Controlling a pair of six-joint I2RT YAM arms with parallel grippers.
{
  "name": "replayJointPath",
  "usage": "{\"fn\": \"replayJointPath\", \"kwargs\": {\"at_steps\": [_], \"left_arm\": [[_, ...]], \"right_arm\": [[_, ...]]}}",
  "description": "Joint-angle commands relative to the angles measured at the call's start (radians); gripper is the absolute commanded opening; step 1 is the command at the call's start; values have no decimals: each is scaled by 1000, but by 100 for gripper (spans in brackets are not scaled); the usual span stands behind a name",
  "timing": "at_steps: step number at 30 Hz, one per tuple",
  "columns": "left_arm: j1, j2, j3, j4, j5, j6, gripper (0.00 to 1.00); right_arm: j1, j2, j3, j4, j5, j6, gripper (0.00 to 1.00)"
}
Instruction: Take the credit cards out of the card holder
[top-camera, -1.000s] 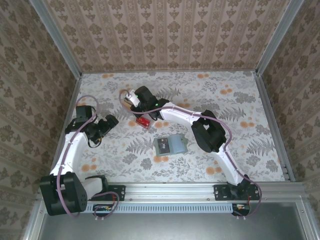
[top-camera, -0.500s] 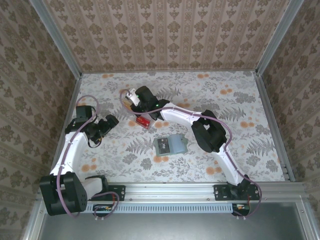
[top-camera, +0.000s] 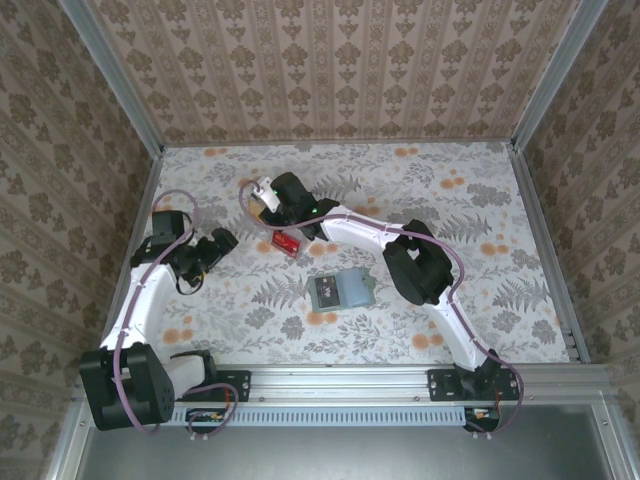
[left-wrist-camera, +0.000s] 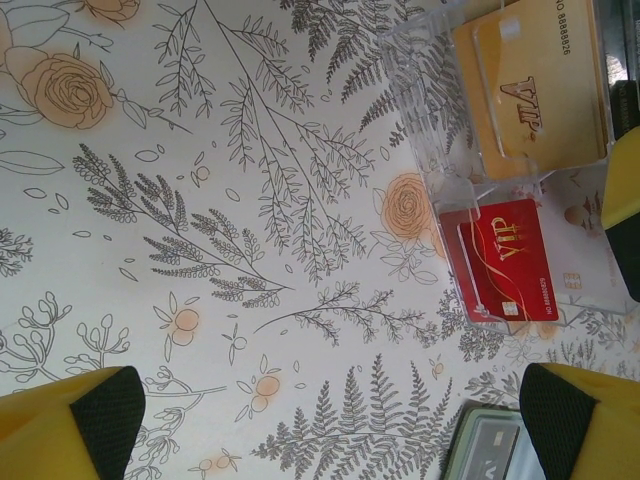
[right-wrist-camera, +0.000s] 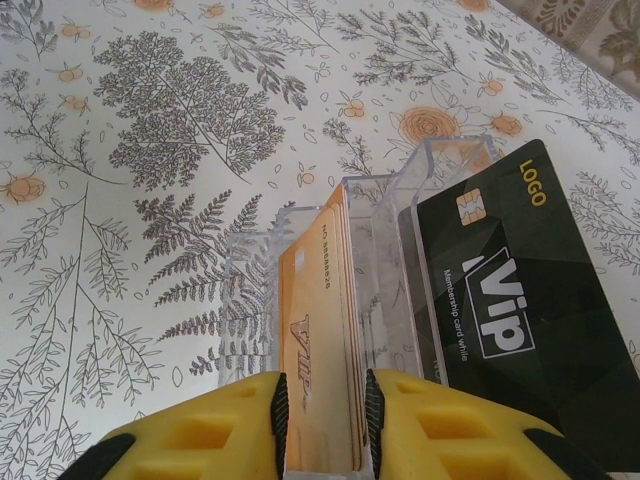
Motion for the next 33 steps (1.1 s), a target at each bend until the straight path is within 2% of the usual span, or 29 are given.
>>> {"fn": "replayJointPath", "kwargs": {"at_steps": [1,4,8,13,17,21,24,33], "left_arm": [[7,2,-11,2,20,29,100],[6,3,-12,9,35,33,100],[1,2,-14,22,66,35,100],[-34,3,-14,49,93,25,100],[-103,8,-3,71,97,12,100],[-182,33,24,71,67,8,100],[-242,52,41,75,36,-9,100],[-404,80,31,139,16,-80,100]], "right_arm": [[6,-86,-14,-22,25,15,31],[9,-150,-53,-29,22,66,37],[11,-289,-152,-67,16,208,48],[14,-515,-393,-117,11,387,60],[14,-687,-606,-194,31,531,70],[14,-760,-725,-335,57,662,71],[14,-758,-777,-383,8,738,70],[-14,-668,-856,-239,-195,823,56]]}}
